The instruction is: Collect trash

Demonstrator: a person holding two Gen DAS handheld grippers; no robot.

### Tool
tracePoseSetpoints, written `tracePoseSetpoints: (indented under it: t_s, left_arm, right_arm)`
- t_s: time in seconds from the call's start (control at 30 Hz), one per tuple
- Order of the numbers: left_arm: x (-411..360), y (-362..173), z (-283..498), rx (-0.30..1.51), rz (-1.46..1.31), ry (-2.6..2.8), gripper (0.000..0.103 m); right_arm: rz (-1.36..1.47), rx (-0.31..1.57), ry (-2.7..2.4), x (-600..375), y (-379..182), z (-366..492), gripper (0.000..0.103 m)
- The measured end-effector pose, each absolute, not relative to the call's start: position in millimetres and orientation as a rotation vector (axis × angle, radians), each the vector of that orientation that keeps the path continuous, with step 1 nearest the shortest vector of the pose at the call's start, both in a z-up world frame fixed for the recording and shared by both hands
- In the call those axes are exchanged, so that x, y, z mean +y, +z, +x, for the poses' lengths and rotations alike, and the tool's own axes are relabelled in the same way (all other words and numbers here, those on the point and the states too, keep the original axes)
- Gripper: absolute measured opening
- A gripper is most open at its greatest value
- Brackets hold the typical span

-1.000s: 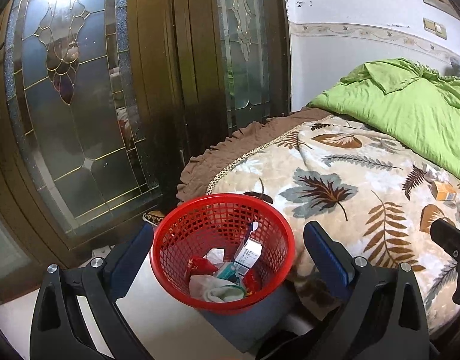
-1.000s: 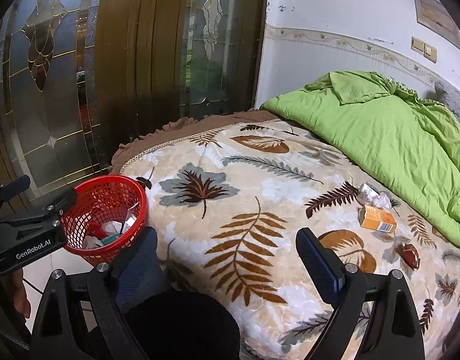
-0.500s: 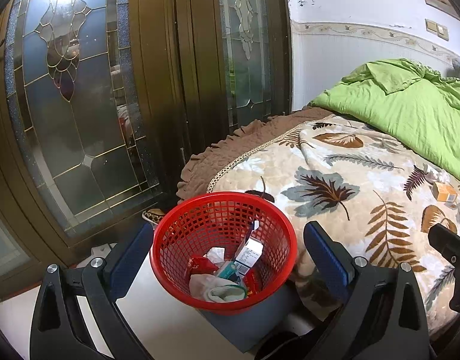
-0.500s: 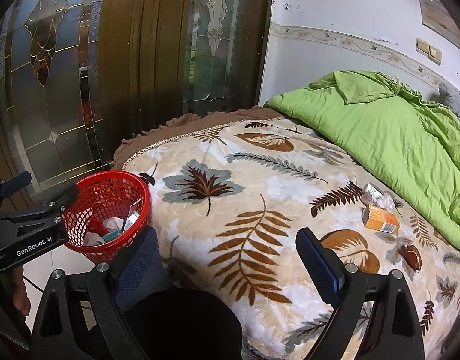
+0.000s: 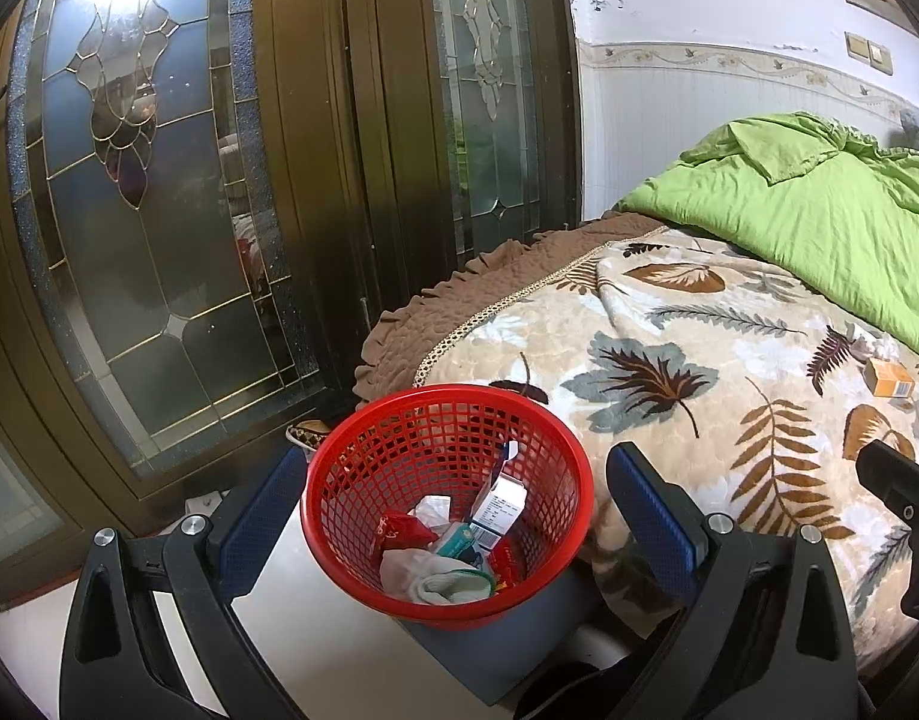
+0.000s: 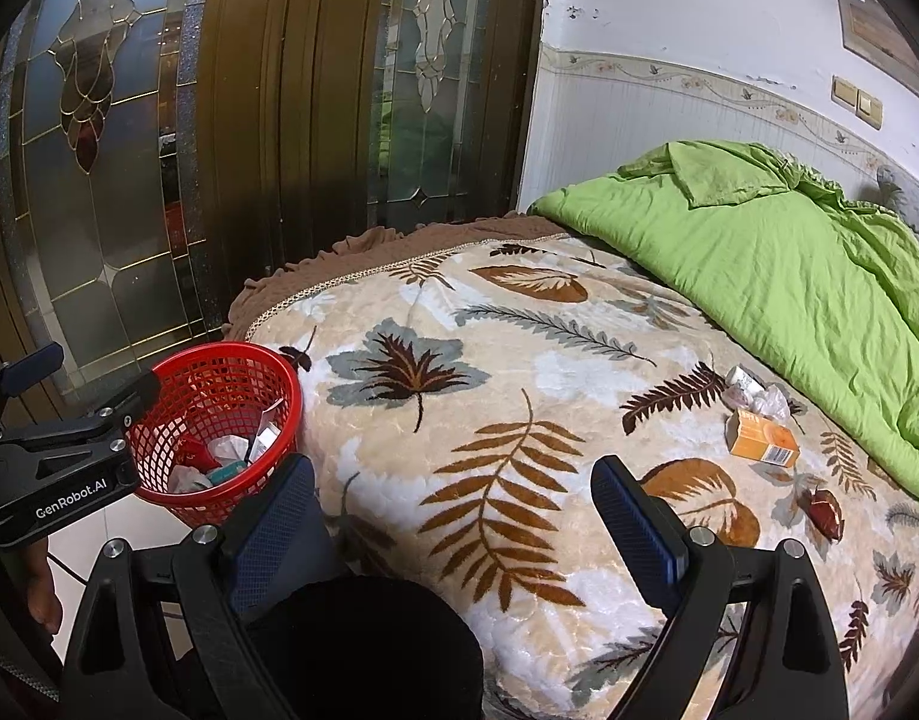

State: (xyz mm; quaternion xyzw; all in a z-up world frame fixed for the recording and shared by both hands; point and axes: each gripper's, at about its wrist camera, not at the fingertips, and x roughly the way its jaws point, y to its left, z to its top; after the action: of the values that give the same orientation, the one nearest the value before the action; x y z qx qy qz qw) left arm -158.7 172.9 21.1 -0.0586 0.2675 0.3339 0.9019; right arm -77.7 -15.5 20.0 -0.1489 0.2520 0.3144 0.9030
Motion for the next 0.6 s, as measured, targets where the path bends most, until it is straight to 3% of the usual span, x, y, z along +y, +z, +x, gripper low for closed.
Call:
tracePoseSetpoints:
  t_s: [0.6]
  left_arm:
    - [176.4, 19.3, -155.7, 0.563, -0.100, 0.685, 0.100]
  right_arm:
    - [-0.309, 0.527, 0.652, -12.7, 19.0, -77.7, 0.096]
